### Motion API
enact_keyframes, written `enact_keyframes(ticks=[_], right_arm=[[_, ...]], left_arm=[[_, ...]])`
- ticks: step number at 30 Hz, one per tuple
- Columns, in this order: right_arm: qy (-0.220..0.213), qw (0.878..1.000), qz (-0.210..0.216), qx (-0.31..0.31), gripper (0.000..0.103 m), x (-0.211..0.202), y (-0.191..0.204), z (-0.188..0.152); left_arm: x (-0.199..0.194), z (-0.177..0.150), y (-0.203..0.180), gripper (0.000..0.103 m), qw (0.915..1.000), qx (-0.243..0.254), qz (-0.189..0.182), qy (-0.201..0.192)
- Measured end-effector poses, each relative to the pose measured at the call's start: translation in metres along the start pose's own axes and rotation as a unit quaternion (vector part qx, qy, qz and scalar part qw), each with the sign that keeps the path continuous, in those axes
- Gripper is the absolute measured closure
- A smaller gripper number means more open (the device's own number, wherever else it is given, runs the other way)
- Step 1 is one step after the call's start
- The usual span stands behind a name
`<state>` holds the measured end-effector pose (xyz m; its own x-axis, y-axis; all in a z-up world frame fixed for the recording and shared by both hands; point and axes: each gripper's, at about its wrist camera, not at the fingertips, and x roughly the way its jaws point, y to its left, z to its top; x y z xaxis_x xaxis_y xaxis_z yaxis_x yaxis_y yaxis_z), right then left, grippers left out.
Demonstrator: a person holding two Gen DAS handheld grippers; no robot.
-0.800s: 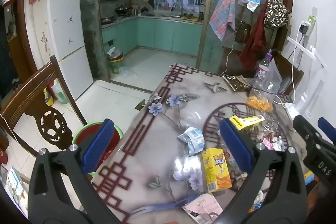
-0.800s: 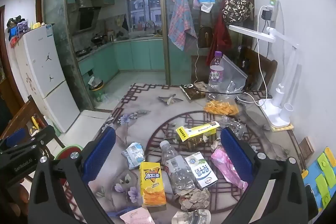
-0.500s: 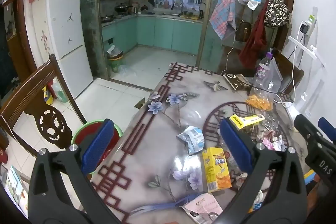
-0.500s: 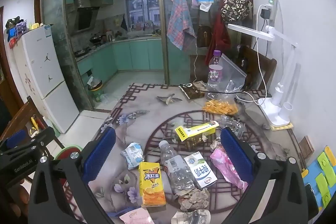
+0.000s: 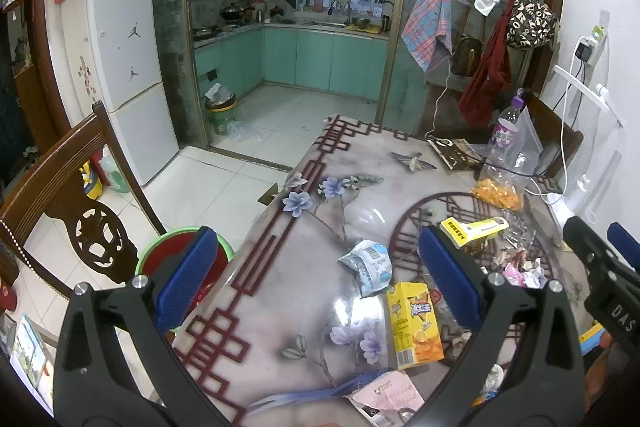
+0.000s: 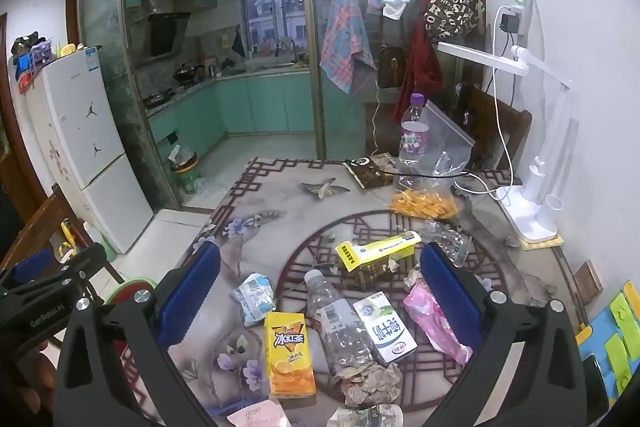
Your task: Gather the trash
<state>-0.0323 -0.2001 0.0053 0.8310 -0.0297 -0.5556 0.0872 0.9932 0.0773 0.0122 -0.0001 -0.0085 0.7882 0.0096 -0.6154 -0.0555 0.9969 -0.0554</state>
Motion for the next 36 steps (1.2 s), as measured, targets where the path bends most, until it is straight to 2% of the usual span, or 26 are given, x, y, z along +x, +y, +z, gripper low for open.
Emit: enact_keyframes(ticks=[36], right_arm=[[0.000,1.000,-0.002,0.004,0.007,0.0058,-0.0042,0.0041]], left_arm=[[0.0051,-0.0019,-0.0027,0.004,1.0000,0.008,-0.003,0.002]])
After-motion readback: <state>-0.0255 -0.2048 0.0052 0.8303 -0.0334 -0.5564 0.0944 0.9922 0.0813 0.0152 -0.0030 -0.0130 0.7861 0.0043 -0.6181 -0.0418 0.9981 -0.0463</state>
